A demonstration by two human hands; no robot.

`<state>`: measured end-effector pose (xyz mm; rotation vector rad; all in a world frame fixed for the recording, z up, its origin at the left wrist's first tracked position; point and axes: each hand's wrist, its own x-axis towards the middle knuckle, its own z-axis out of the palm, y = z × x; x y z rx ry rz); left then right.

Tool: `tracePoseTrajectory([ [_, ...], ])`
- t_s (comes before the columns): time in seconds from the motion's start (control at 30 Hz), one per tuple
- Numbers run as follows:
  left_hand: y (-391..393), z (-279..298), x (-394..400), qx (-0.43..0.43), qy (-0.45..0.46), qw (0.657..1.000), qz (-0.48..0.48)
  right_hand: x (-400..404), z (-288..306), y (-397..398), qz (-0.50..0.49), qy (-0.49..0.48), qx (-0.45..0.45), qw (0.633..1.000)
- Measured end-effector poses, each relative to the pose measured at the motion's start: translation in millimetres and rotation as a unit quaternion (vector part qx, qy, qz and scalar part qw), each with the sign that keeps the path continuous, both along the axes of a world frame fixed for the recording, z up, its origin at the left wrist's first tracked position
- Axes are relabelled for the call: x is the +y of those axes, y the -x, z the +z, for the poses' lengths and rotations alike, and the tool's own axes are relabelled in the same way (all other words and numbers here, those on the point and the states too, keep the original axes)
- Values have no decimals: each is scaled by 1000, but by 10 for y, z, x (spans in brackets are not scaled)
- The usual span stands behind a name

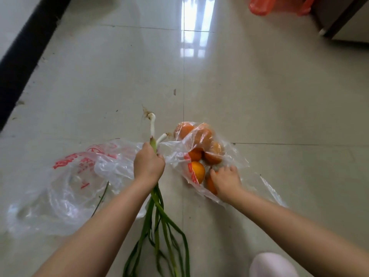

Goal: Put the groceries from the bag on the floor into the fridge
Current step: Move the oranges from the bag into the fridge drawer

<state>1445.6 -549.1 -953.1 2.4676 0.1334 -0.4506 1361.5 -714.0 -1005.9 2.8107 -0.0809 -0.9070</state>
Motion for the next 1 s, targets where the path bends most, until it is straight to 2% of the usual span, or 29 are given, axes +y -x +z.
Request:
tracePoseTrajectory([
  [0.1, 24, 16, -10, -1, 3, 1000, -12, -14, -16, 99, -24, -53, -51, 997],
  [0.2, 42, 10, 2, 0, 18, 1000, -20, -48, 87, 154, -46, -157, -101, 981],
  [0.3, 62, 9, 28, -2, 44, 999, -20, -82, 287, 137, -55, -286, -231, 928],
  [0.33, 62, 10, 30, -1, 54, 998, -21, -94, 363, 104, -76, -326, -250, 909],
  [0.47, 103, 85, 0, 20, 71, 997, -11, -49, 502, -14, -206, -439, -195, 852],
  [0.5, 111, 106, -3, 23, 74, 997, -4, -41, 514, -22, -257, -488, -178, 815],
  [0.53, 112, 143, -2, 28, 78, 997, 9, -42, 549, -40, -320, -555, -151, 753],
  [0.6, 155, 252, 32, 31, 92, 995, 22, -53, 650, -19, -424, -690, -88, 581],
  [0.67, 166, 429, 41, 35, 104, 994, 19, -98, 760, -21, -471, -780, -19, 411],
  [0.7, 170, 557, 29, 35, 111, 993, 18, -130, 863, -17, -482, -809, 10, 336],
  [0.73, 195, 675, 21, 32, 118, 992, 16, -144, 955, -13, -483, -829, 30, 280],
  [0.77, 220, 802, 7, 31, 122, 992, 13, -155, 1072, -10, -482, -840, 37, 246],
  [0.83, 269, 1154, -42, 46, 122, 991, 8, -187, 1430, 4, -495, -841, 18, 217],
  [0.9, 337, 1591, -128, 58, 128, 990, 3, -247, 1877, 40, -550, -815, -10, 182],
  [0.93, 360, 1801, -178, 59, 131, 990, -1, -288, 2086, 59, -568, -801, -26, 185],
  [0.97, 368, 2057, -247, 60, 133, 989, -6, -344, 2372, 86, -577, -788, -41, 209],
  [1.0, 370, 2330, -327, 62, 132, 989, -15, -413, 2652, 115, -579, -774, -55, 251],
])
